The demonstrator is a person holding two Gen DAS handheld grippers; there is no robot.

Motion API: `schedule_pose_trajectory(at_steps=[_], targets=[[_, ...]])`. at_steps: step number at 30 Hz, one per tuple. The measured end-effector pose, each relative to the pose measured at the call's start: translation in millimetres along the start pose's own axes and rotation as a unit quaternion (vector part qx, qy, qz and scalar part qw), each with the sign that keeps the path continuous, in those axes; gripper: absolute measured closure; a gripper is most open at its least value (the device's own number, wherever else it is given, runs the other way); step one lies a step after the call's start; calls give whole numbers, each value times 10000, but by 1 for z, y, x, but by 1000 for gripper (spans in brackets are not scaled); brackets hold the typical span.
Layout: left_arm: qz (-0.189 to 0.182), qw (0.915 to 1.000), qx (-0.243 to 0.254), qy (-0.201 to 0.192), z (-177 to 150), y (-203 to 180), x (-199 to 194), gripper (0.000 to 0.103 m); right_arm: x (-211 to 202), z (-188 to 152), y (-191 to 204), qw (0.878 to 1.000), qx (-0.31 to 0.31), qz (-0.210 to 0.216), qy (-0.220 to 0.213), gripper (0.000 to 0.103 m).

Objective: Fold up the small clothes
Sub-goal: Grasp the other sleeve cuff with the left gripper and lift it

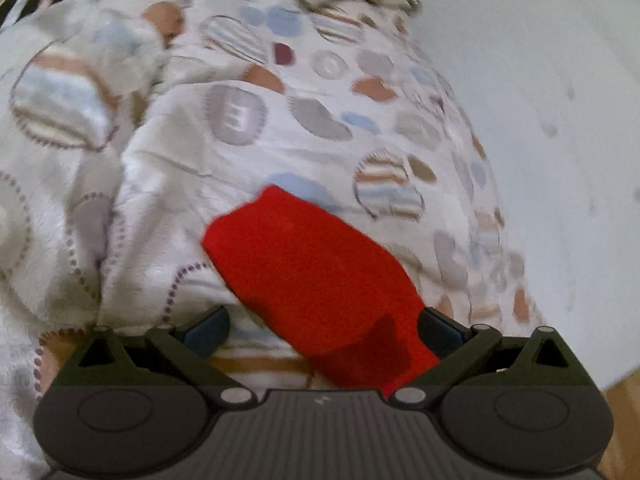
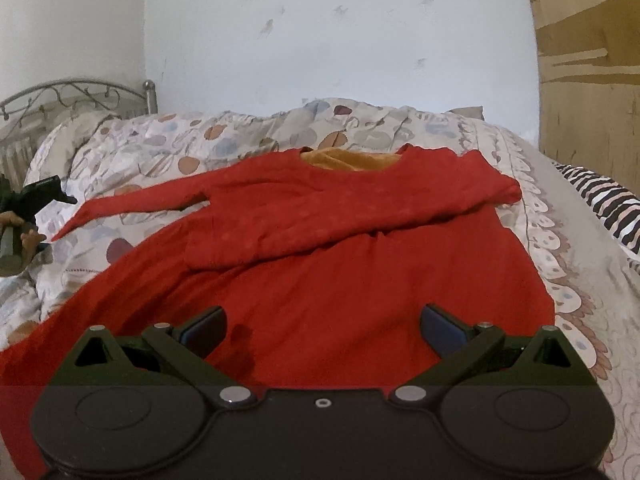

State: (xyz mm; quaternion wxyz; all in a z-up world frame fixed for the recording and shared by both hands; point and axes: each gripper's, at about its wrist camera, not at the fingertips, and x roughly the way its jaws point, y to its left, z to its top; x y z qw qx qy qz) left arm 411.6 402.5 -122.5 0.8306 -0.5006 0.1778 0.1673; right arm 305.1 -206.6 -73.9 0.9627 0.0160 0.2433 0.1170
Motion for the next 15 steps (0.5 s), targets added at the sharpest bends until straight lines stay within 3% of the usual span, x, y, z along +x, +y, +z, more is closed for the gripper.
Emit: schedule_pose_trajectory(at_steps=[2,4,8,11,15], targets=[[62,9997,-117,-208,0,3,-1,11,1,0,1,10000,-30,-12,24,0],[182,9990,-66,-399,-1,2,-3,25,2,-1,1,10000,-52,-27,39,0],[289,9979,-163,-563,-1,3,-4,81,3,-1,3,9999,-89,-53,45,0],[-23,9968,-326,-735,1,4,-8,88,3,-1,3,9999,-86,-52,44,0],[-293,9941,166,-1036,0,-18,-20,91,2,-1,3,9999,-86,-53,42,0]])
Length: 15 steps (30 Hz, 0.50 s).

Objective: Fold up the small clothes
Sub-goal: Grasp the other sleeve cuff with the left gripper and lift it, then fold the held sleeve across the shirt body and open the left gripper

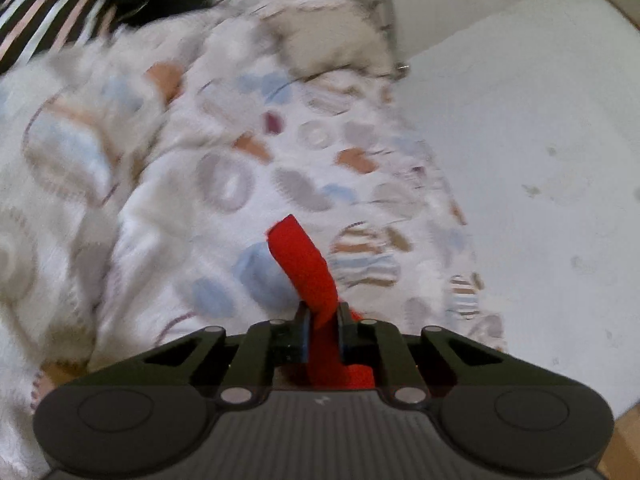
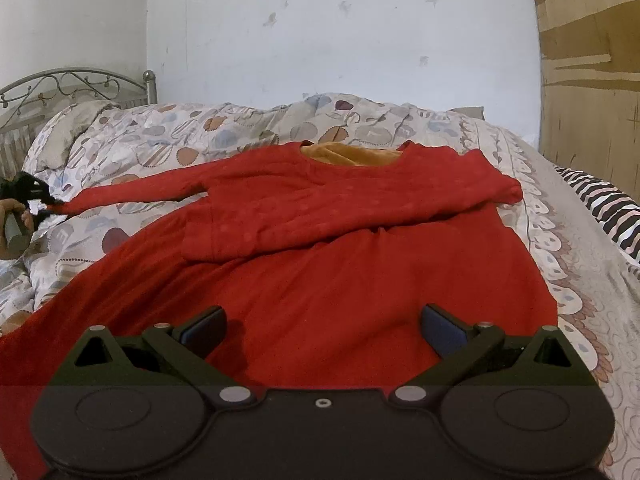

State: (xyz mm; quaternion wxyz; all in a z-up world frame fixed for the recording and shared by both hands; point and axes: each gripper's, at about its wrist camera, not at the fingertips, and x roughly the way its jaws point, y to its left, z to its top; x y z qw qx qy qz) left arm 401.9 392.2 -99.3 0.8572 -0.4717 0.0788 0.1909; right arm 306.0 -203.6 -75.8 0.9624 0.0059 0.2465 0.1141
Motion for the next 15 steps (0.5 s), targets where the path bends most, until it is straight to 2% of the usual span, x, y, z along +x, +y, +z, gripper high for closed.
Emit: schedule_pose_trajectory(at_steps=[3,6,10,15], targets=[[-355,9976,553,-228,2,-30,-13,91,0,0,0,10000,13,6,-19,0],[-812,9881,1249,-378,2,-70,-25,91,-1,0,-2,9999,71,30,-74,0],[-1590,9624,2165,-391,-10,-134,-48,91,-7,-2,-5,9994,211,6,-279,0],[-2558,9169,3056,-195,-44,-212,-78,91,-19,0,-13,9970,546,-100,-547,0]])
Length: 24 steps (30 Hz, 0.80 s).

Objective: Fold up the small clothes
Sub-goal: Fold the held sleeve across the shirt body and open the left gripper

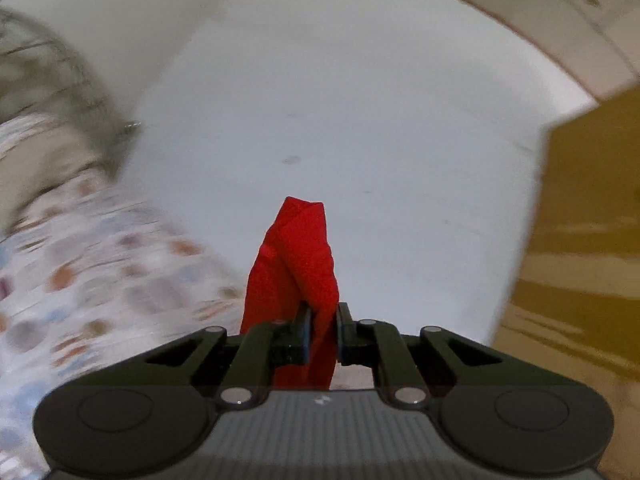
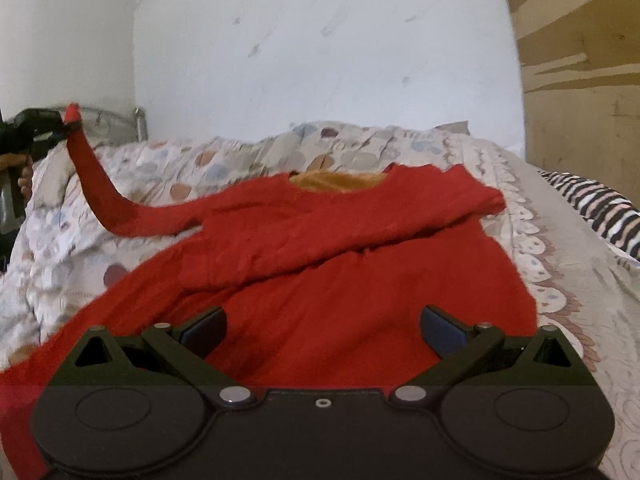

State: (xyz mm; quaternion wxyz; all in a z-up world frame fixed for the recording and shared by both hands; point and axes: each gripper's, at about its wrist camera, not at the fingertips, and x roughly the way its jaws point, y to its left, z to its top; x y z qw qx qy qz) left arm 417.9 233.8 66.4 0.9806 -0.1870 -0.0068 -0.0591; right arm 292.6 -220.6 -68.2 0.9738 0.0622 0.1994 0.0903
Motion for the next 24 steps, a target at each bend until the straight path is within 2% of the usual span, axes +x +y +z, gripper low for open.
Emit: schedule_pose_trajectory(at_steps=[5,11,15,18,24], targets=[[-1018,9932,431,360,-7,-75,12,91,-25,14,-8,9954,150,-741,-586,0],[-1943,9739,833,821,-44,-150,16,92,-55,32,-42,9841,454,-1353,-1060,0],[-2326,9592,1034,1230,-83,-186,13,92,-69,30,-67,9739,578,-1886,-1118,0],[-2570,9454,1123,1662,-119,-202,13,92,-75,22,-81,9686,712,-2114,-1097,0],[-2721,9174,1509,2482,-187,-216,0,92,-77,9,-98,9625,946,-2368,-927,0]])
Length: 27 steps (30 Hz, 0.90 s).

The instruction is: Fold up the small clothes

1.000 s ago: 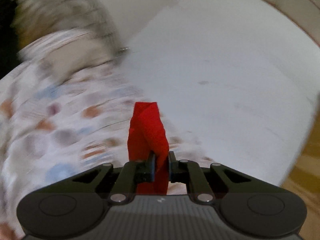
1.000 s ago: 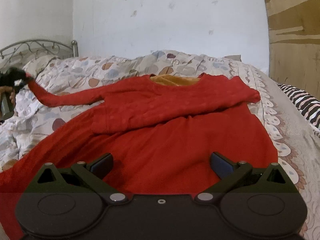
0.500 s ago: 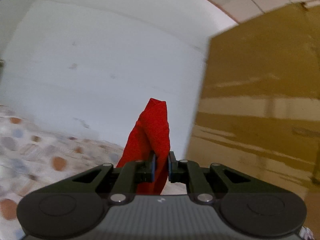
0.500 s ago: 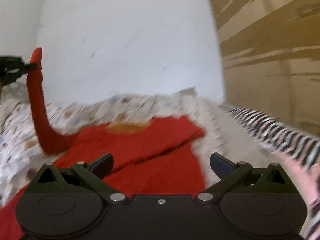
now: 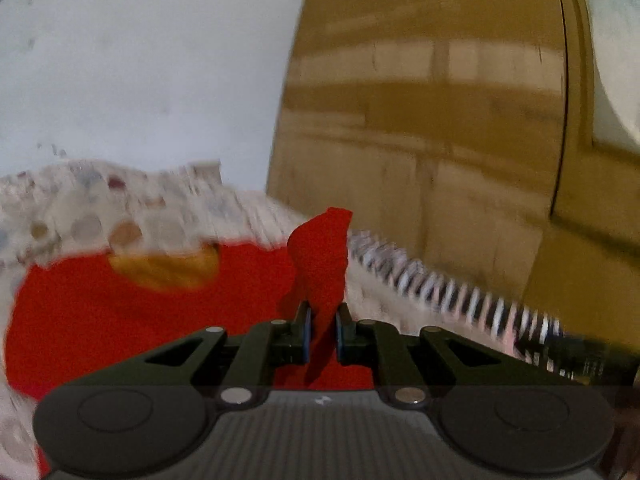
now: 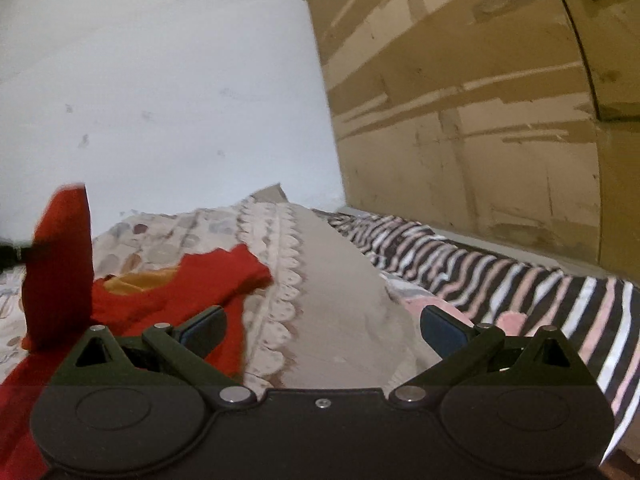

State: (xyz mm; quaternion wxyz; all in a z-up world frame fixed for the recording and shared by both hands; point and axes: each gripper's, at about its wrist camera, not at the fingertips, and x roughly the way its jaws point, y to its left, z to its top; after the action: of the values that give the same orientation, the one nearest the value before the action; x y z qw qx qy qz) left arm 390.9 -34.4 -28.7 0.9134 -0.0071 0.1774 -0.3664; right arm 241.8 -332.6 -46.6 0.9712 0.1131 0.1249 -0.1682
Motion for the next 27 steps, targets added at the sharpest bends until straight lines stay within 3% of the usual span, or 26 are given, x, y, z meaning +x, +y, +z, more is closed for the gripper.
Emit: schedule_pose_trajectory(at_steps=[6,13,17,23,27], targets=[[104,9958,617,666,-35,-30,10,90,2,-7,4,9999,-43,44,81,0],[189,9947,659,772,-38,-34,3,85,5,-5,15,9997,-49,199,130,0],[184,9955,504,781,-37,-31,1,46,3,-2,21,9994,-131,289,145,0],[141,9952,595,764,-37,-35,-12,30,2,2,27,9989,-233,354,187,0],[433,9949,571,707,-34,-28,-28,15,4,4,32,9979,-340,470,297,0]])
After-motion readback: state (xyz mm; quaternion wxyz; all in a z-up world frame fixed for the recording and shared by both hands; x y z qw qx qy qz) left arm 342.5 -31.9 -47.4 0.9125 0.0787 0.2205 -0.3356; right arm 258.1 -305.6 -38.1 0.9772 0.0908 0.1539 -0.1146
